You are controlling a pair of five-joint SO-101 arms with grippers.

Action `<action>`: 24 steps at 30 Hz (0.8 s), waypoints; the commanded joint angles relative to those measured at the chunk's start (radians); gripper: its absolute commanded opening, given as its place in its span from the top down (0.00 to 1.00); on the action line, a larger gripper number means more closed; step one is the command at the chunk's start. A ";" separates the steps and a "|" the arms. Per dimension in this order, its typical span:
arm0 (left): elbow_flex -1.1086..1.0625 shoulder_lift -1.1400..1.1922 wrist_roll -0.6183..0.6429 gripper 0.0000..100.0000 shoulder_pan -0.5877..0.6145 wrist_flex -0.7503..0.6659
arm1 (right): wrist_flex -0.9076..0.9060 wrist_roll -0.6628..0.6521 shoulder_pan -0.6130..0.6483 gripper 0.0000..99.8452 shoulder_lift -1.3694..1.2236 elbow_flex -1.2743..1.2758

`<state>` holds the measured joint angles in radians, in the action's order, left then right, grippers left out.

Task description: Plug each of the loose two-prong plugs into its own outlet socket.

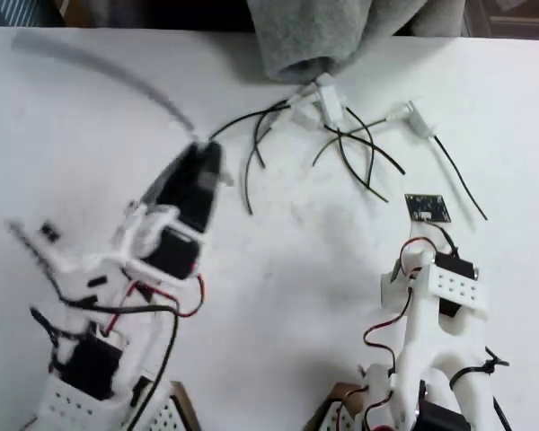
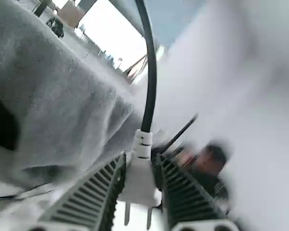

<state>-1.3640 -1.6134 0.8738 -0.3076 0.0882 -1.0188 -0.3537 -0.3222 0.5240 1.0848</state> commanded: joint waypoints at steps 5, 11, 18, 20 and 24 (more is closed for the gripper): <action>-0.310 -0.213 0.143 0.97 0.145 -0.485 | 0.012 0.002 -0.001 0.98 0.012 -0.005; -0.328 -0.209 0.147 0.97 0.139 -0.583 | 0.012 0.002 -0.001 0.98 0.010 -0.005; -0.328 -0.209 0.341 0.97 0.170 -0.601 | 0.012 0.002 -0.001 0.98 0.010 -0.005; -0.328 -0.208 0.367 0.97 0.199 -0.597 | 0.012 0.002 -0.001 0.98 0.010 -0.005; -0.328 -0.208 0.402 0.97 0.248 -0.595 | 0.012 0.002 -0.001 0.98 0.013 -0.005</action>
<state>-1.6955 -1.8082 1.2497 -0.0944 -0.4964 -1.0188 -0.3537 -0.3222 0.5240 1.0848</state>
